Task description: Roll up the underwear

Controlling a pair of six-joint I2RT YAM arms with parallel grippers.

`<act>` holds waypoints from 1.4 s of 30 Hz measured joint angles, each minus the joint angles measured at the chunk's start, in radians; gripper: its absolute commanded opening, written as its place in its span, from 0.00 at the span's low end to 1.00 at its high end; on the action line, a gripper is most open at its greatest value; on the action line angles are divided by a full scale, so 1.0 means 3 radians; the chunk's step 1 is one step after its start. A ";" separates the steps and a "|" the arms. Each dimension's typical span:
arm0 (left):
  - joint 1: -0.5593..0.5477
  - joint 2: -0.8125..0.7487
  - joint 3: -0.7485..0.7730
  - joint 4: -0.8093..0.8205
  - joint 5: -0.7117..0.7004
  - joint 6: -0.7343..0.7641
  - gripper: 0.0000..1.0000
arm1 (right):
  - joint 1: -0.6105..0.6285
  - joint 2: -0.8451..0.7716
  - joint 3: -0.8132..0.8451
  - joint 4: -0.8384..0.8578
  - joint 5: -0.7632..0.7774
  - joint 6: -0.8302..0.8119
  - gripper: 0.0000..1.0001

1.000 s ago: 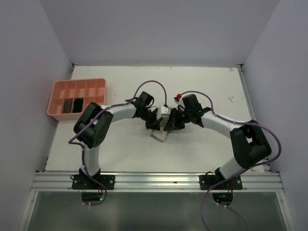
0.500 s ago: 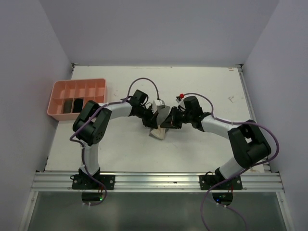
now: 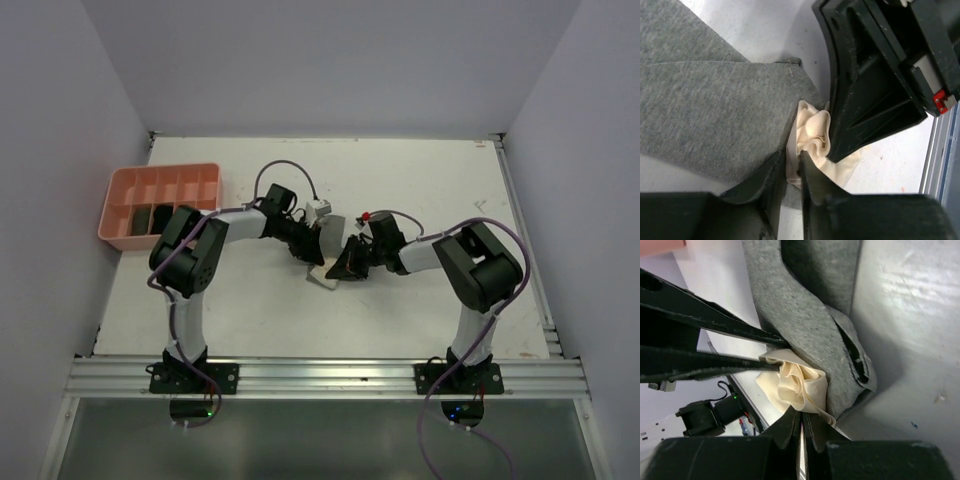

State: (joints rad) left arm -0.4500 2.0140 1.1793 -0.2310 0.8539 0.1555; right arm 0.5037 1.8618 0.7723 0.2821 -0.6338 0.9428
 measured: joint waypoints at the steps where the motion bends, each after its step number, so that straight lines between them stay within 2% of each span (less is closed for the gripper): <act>1: 0.0003 -0.0011 -0.0015 0.0013 0.0024 -0.0013 0.34 | -0.0001 0.0039 0.0013 0.0039 -0.0051 0.0001 0.06; 4: 0.0015 -0.0159 -0.0156 0.0071 0.0031 0.0046 0.42 | -0.0001 0.0058 0.0050 0.0050 -0.0055 -0.0025 0.06; 8: 0.0089 -0.0565 -0.0439 0.0042 -0.0015 0.0417 0.45 | 0.0000 0.0078 0.0089 0.0001 -0.0071 -0.0084 0.06; 11: 0.0127 -0.0949 -0.0623 0.0001 -0.0029 0.0912 0.46 | 0.0000 0.0102 0.0137 -0.0061 -0.0112 -0.0121 0.06; 16: 0.0045 -0.1409 -0.0932 -0.0098 -0.0135 0.2018 0.48 | 0.0000 0.0114 0.0253 -0.0270 -0.0120 -0.0239 0.08; 20: -0.0233 -0.1582 -0.1241 -0.0070 -0.0354 0.2725 0.48 | 0.0001 0.0155 0.0378 -0.0458 -0.0131 -0.0312 0.11; 24: -0.0510 -0.1596 -0.1364 -0.0018 -0.0504 0.3165 0.47 | 0.0017 0.0169 0.0491 -0.0629 -0.0125 -0.0392 0.13; 29: -0.0633 -0.1592 -0.1403 0.0182 -0.0693 0.3457 0.47 | 0.0041 0.0210 0.0613 -0.0814 -0.0125 -0.0477 0.13; 35: -0.0679 -0.1499 -0.1401 0.0376 -0.0868 0.3576 0.47 | 0.0092 0.0211 0.0659 -0.0902 -0.0111 -0.0537 0.13; 40: -0.0689 -0.1296 -0.1372 0.0308 -0.0946 0.3672 0.36 | 0.0132 0.0211 0.0678 -0.0936 -0.0102 -0.0552 0.14; 42: -0.0693 -0.1268 -0.1335 0.0267 -0.0950 0.3707 0.27 | 0.0135 0.0211 0.0687 -0.0952 -0.0098 -0.0554 0.15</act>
State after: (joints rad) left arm -0.6579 1.6337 0.7788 -0.1509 0.5690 1.2675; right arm 0.5442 1.9251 0.9783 -0.0036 -0.6632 0.7765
